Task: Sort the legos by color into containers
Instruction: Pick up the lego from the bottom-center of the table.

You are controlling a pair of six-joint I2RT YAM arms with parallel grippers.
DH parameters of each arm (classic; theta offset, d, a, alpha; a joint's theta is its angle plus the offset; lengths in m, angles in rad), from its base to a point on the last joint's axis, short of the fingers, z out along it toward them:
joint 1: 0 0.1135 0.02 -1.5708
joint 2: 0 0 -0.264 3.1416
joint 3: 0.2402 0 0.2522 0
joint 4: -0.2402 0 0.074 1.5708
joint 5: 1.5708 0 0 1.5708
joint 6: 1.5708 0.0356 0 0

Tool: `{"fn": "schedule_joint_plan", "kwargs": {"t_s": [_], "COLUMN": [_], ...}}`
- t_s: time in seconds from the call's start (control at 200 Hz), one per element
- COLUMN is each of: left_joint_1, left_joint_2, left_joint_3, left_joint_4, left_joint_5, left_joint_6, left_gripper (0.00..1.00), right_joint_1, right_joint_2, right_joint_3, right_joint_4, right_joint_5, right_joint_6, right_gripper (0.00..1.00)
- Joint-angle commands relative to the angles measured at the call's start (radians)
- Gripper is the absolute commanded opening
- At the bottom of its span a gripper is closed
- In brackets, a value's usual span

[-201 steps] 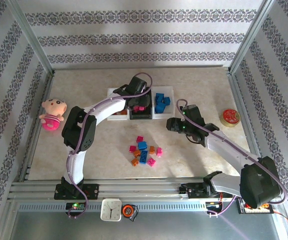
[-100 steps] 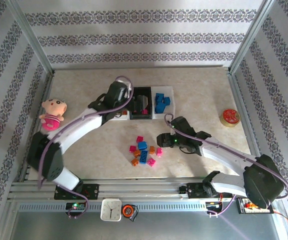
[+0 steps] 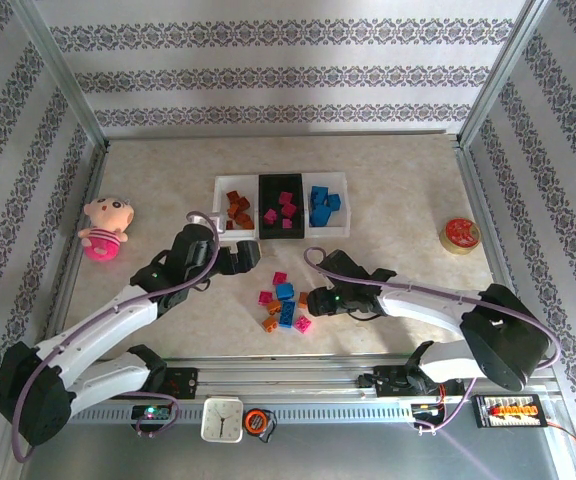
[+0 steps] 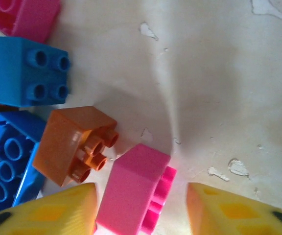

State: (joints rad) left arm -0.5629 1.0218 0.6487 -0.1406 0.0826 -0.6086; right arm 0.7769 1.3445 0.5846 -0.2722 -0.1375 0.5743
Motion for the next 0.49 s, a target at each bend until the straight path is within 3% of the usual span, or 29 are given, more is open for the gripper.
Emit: {"fn": "schedule_joint_plan", "kwargs": {"t_s": [0.0,0.2,0.36,0.49], "left_joint_1": [-0.010,-0.010,-0.010,-0.009], "left_joint_2": [-0.030,-0.076,-0.120,-0.155], "left_joint_3": [-0.024,-0.062,-0.114,-0.156], "left_joint_4": [0.003,-0.037,-0.060,-0.074], "left_joint_5": [-0.027,-0.059,-0.065,-0.065], "left_joint_6": [-0.038,-0.046,-0.048,-0.066], "left_gripper": [1.00,1.00,1.00,1.00], "right_joint_1": [0.006,-0.003,-0.043,-0.083], "right_joint_2": [0.015,-0.059,-0.157,-0.090], "right_joint_3": [0.012,0.026,0.125,0.291], "right_joint_4": [-0.006,-0.067,-0.137,-0.126], "right_joint_5": [0.041,0.070,0.059,0.030], "right_joint_6": [0.004,-0.033,-0.107,-0.160], "right_gripper": [0.39,0.18,0.14,0.14]}}
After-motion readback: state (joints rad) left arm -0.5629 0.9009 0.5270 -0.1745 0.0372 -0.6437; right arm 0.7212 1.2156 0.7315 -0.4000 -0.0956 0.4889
